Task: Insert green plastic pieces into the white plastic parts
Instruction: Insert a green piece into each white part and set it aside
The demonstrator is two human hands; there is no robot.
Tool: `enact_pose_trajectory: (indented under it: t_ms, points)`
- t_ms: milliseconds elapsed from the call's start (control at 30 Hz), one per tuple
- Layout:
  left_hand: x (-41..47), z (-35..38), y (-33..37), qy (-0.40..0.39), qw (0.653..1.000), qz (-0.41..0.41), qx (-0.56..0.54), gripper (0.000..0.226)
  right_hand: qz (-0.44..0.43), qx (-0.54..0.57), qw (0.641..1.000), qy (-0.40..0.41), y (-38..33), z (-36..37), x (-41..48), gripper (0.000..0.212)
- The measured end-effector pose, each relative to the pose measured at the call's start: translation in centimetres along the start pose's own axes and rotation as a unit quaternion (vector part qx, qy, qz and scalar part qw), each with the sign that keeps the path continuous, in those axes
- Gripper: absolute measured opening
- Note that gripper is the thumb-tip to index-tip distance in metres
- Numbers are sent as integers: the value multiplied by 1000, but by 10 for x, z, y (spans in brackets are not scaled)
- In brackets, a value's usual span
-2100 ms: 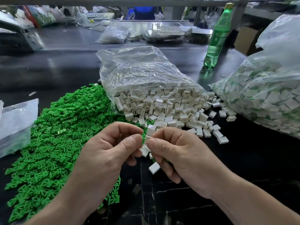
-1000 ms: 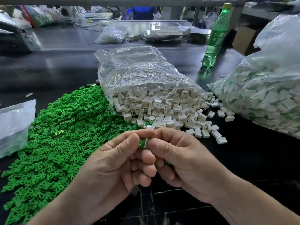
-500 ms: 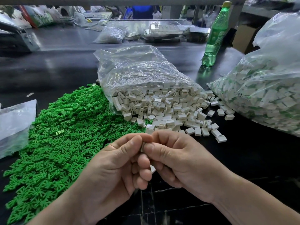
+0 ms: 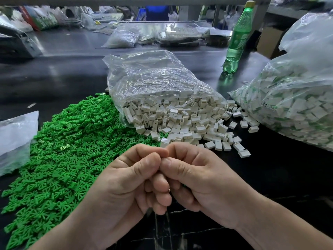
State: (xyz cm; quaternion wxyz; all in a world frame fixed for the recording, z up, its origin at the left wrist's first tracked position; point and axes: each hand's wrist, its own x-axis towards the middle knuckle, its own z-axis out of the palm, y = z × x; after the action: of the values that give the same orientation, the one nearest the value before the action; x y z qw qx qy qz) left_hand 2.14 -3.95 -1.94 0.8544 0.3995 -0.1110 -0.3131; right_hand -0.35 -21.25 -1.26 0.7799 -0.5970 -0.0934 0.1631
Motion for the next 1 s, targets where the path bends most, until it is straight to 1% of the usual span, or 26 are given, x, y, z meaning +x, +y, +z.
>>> enact_pose_trajectory:
  t_ms: [100,167,233,300,367,400,433,467,500,533,567,600,633,667,700,733,767,867,933,1000]
  points:
    - [0,2,-1,5,1000,7,2,30,1,-2,1000,0,2,1,0,14]
    - [1,1,-2,9,1000,23,-3,31,2,2,1000,7,3,2,3,23]
    - [2,-1,-2,-8,999,39,-5,32,1,14,1000,10,3,2,5,28]
    - [3,-4,-1,-32,999,42,3,32,-6,21,1000,8,2,2,5,23]
    - [3,-8,2,-38,998,40,16,33,0,36,999,9,2,1,5,18]
    - [3,-9,5,-20,998,43,34,33,1,56,998,6,2,0,5,15]
    - [4,-11,7,15,996,51,71,32,-4,89,996,-1,1,-2,5,12]
    - [4,-13,10,63,987,63,133,27,-15,131,991,-13,0,-5,5,9]
    - [3,-14,12,113,966,77,218,21,-28,177,983,-22,-2,-8,6,7]
    - [1,-15,12,155,931,89,319,15,-38,222,974,-28,-4,-12,7,9]
    - [0,-15,10,179,881,97,428,15,-40,260,964,-27,-6,-14,8,14]
    - [-2,-15,7,181,814,102,543,21,-36,284,958,-17,-7,-16,10,17]
    - [-2,-16,2,166,734,103,651,32,-25,293,956,1,-8,-18,11,17]
    - [-2,-16,-4,146,653,106,736,40,-11,291,956,25,-7,-19,12,17]
    - [0,-15,-10,125,593,112,788,43,5,285,958,47,-6,-21,13,17]
    - [1,-14,-14,107,561,116,812,42,20,274,960,61,-5,-22,14,17]
    - [2,-12,-15,94,546,120,824,38,31,260,963,67,-4,-22,14,18]
    - [5,-12,-14,97,523,150,833,32,38,204,975,76,-3,-23,12,23]
    - [6,-13,-12,116,509,172,835,33,40,148,984,88,-2,-22,12,19]
    - [8,-15,-10,125,476,184,851,30,41,95,990,94,-2,-19,12,14]
